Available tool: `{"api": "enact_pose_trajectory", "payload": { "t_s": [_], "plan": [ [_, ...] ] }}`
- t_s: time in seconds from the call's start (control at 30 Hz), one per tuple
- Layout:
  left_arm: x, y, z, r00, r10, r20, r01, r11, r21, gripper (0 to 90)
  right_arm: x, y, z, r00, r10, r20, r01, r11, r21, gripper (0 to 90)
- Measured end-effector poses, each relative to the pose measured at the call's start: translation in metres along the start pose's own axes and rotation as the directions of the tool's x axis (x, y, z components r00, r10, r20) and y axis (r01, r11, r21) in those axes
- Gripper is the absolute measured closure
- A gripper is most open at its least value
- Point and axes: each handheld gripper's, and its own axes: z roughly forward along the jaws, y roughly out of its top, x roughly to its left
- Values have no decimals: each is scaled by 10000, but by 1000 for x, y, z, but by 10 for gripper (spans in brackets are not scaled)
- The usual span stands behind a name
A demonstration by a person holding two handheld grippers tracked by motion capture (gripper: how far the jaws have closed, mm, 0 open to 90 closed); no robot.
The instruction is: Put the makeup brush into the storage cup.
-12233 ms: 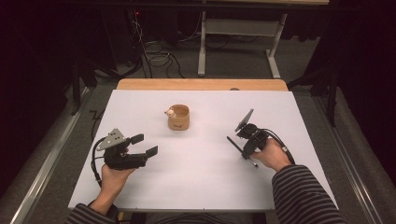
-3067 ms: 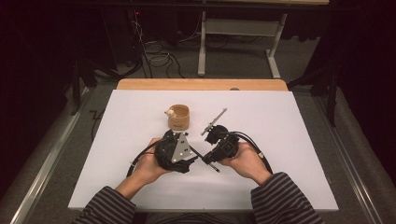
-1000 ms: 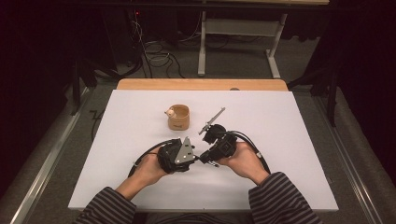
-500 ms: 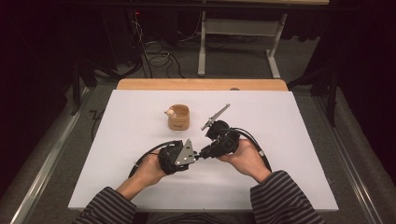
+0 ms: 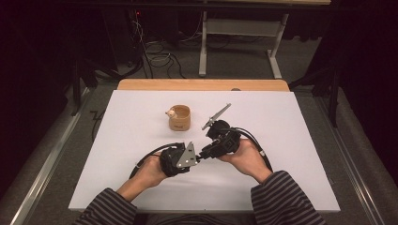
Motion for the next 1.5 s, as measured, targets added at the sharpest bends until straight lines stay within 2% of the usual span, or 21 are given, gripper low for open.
{"api": "enact_pose_trajectory", "payload": {
  "t_s": [0.27,0.43,0.7,1.03,1.23,1.37,1.5],
  "plan": [
    [3,-1,1,9995,-272,171,271,9996,52,838,0,-2,-7,9995,127,285,-111,9983,-570,689],
    [7,-3,1,9981,-536,298,533,9985,101,839,-1,-6,-15,9984,181,530,-128,9952,-970,676],
    [9,-4,1,9959,-807,421,809,9967,-32,839,-7,-17,-29,9949,606,805,-461,9840,-1721,668],
    [14,-7,-2,9921,-1230,263,1233,9923,-127,838,-13,-33,-39,9913,770,1070,-535,9769,-2071,668],
    [18,-9,-2,9859,-1642,323,1651,9859,-262,838,-10,-38,-40,9899,749,1200,-477,9754,-2152,668],
    [21,-10,-6,9766,-2113,404,2133,9755,-539,838,-9,-41,-37,9897,719,1239,-448,9768,-2092,669],
    [24,-11,-7,9695,-2405,480,2434,9674,-703,838,-6,-43,-34,9902,639,1243,-370,9774,-2080,690]
  ]
}}
